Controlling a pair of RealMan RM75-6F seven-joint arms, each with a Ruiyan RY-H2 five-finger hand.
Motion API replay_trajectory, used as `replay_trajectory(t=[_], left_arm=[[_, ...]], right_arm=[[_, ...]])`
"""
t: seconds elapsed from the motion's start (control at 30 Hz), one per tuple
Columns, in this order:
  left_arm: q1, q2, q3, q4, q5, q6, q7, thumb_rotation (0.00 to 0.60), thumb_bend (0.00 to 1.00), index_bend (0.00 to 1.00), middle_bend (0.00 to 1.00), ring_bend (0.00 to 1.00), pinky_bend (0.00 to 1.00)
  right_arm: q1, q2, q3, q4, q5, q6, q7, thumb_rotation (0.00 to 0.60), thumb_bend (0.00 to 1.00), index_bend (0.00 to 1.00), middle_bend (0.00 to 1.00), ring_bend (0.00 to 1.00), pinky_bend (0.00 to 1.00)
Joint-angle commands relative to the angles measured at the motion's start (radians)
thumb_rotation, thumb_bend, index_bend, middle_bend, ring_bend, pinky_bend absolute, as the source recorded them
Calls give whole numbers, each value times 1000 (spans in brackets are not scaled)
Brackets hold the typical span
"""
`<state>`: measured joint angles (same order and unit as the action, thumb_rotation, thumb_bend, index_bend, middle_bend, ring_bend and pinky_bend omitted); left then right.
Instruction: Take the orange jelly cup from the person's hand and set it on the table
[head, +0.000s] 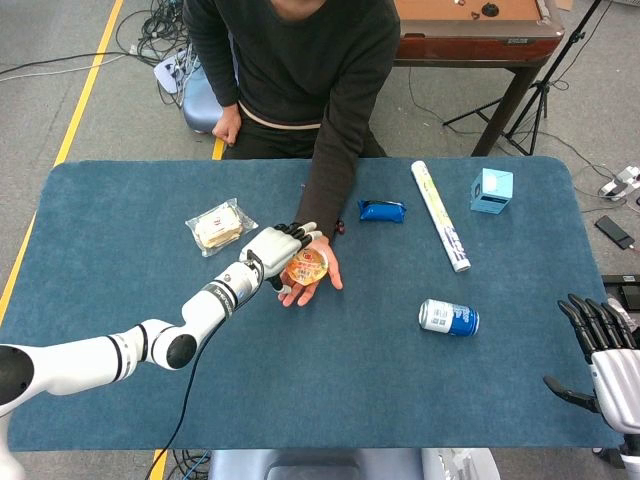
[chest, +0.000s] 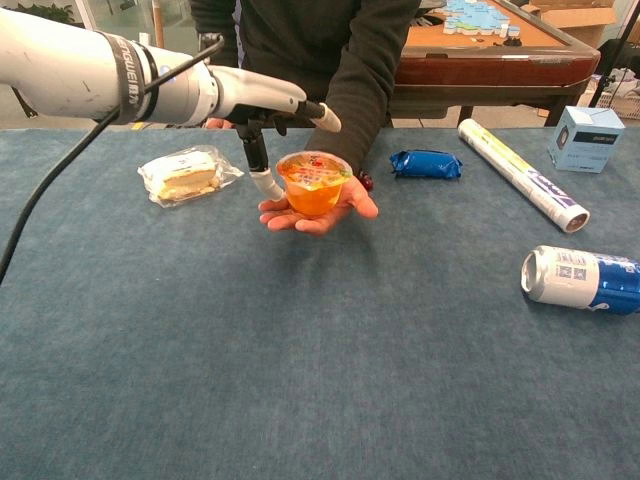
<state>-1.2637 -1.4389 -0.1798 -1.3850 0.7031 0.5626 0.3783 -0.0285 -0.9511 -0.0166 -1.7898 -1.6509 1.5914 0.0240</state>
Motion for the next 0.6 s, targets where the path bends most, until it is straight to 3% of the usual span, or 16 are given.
replay_trajectory(t=[0.03, 0.33, 0.6], left_arm=[[-25, -14, 16, 18, -21, -3, 16, 600, 138, 19, 0, 0, 102], [-90, -46, 58, 58, -61, -6, 57, 600, 138, 122, 0, 1, 105], [-122, -83, 84, 97, -60, -6, 73, 600, 138, 262, 15, 125, 318]], right_arm=[[-1, 0, 0, 3, 2, 0, 3, 600, 71, 16, 44, 0, 56], [-5, -3, 2, 13, 12, -1, 12, 600, 71, 16, 44, 0, 57], [-15, -12, 0, 30, 20, 7, 29, 600, 70, 16, 44, 0, 56]])
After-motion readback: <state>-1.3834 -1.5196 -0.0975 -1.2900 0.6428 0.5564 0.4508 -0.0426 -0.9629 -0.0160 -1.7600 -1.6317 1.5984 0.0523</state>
